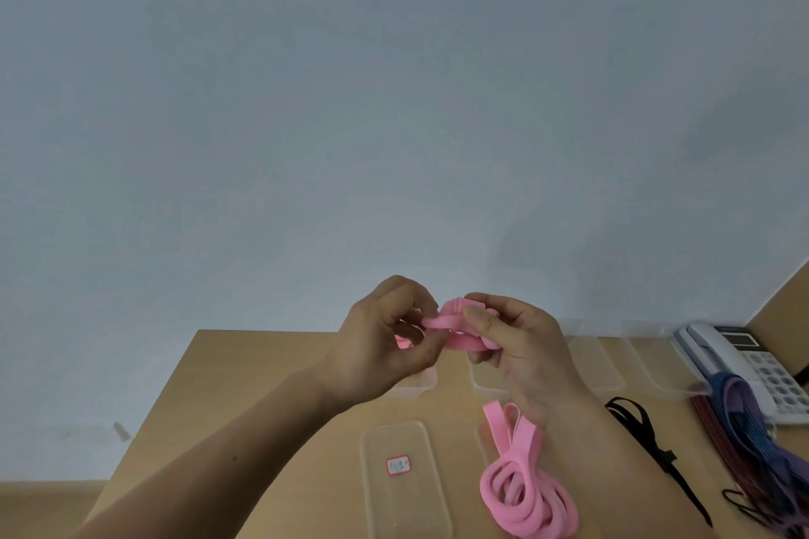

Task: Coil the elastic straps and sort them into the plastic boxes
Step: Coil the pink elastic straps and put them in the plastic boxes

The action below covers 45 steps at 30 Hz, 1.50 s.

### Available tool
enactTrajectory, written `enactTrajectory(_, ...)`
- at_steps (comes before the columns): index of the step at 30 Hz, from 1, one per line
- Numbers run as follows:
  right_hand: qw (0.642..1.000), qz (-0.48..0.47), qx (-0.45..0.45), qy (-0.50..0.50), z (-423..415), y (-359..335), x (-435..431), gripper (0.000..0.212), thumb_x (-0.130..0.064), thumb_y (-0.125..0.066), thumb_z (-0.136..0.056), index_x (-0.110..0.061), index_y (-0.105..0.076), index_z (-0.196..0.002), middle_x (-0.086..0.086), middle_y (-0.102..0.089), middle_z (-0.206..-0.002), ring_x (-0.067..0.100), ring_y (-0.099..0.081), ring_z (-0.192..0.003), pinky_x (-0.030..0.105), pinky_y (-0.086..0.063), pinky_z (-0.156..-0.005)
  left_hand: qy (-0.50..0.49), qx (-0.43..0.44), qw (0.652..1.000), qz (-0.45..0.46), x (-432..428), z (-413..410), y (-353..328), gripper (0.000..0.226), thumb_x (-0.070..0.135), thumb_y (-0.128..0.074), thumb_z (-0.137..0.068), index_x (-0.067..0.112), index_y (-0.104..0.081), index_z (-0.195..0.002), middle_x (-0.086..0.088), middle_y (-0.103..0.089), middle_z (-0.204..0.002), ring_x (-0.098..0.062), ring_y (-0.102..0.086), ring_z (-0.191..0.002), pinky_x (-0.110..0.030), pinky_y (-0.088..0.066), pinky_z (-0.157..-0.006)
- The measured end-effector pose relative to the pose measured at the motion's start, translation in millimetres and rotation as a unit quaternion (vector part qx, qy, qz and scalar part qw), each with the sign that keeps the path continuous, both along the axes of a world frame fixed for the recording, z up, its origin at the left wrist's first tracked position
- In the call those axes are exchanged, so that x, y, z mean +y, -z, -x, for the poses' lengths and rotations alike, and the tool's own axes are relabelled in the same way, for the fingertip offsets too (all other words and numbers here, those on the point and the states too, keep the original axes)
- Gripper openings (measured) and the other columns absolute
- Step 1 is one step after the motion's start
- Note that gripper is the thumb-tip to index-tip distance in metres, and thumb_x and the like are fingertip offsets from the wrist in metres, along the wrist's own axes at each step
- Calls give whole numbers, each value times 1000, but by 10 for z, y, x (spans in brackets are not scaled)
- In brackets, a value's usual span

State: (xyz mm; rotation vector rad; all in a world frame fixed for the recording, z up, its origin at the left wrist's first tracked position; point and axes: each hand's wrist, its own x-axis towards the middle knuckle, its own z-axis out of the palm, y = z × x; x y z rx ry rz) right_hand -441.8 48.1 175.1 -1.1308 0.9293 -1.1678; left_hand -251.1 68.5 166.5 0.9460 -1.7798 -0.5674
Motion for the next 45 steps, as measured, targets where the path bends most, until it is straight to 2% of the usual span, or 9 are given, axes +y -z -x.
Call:
enactTrajectory(3, 1000, 5, 10, 2, -2, -8, 18, 29, -29, -80, -64, -14, -78, -89, 3, -74, -80, 12, -64, -60, 24, -50, -53, -4, -53, 999, 4, -4, -20, -10, 23, 12, -76, -82, 11, -60, -98, -1, -58, -99, -16, -65, -76, -35, -58, -70)
enactTrajectory(9, 997, 30, 68, 4, -15, -21, 48, 23, -15, -76, -81, -9, -74, -103, 6, -73, -89, 12, -66, -68, 24, -51, -57, -39, -17, 999, -2, 19, 4, 39, 22, 0, -69, -86, 19, -59, -91, -2, -60, -97, -18, -66, -81, -39, -58, -70)
enactTrajectory(13, 990, 72, 119, 13, 36, -34, 69, 17, -11, -76, -83, -18, -74, -98, 0, -74, -85, 11, -66, -63, 23, -52, -56, 46, 57, 981, -181, 63, -49, -69, 22, 24, -73, -84, 24, -57, -100, -7, -67, -105, -29, -68, -86, -44, -59, -76)
enactTrajectory(17, 975, 105, 190, -42, 32, -22, 121, 31, -16, -83, -77, -30, -70, -102, -8, -75, -91, 8, -71, -78, 20, -55, -63, 77, 93, 929, -350, 7, -70, -179, 55, 49, -65, -79, 21, -55, -126, -10, -72, -108, -25, -69, -86, -42, -56, -85)
enactTrajectory(20, 973, 105, 201, -41, -15, -10, 152, 50, -36, -88, -63, -31, -64, -107, -7, -75, -93, 11, -72, -82, 24, -57, -72, 104, 47, 935, -335, 9, -4, -198, 29, 31, -56, -99, 9, -68, -115, -13, -75, -96, -23, -72, -83, -31, -58, -74)
enactTrajectory(23, 974, 93, 204, -14, 27, -14, 153, 59, -45, -89, -56, -34, -60, -106, -6, -75, -92, 15, -72, -82, 27, -57, -72, 91, 79, 935, -335, 22, 6, -201, 31, 28, -53, -102, 3, -71, -106, -14, -76, -86, -25, -73, -77, -30, -57, -69)
enactTrajectory(29, 986, 81, 129, -72, 128, -48, 194, 39, -21, -82, -72, -26, -69, -109, 1, -76, -98, 22, -74, -90, 20, -53, -70, 61, 134, 939, -310, 34, -43, -150, 32, 30, -55, -101, 2, -70, -101, -29, -71, -87, -57, -61, -79, -62, -52, -78)
enactTrajectory(37, 986, 114, 117, 13, -42, 0, 194, 31, -32, -79, -70, -22, -72, -98, 2, -77, -81, 20, -73, -65, 16, -52, -58, 28, 188, 933, -305, 60, -36, -93, 32, 32, -53, -102, 3, -67, -103, -25, -73, -84, -43, -69, -73, -44, -58, -67)
enactTrajectory(45, 982, 145, 121, 21, -196, 37, 151, 25, -39, -82, -67, -36, -73, -90, 1, -74, -73, 20, -70, -58, 19, -52, -58, 15, 232, 925, -300, 97, -152, -89, 36, 32, -52, -102, -1, -67, -105, -29, -70, -84, -33, -65, -66, -34, -55, -57)
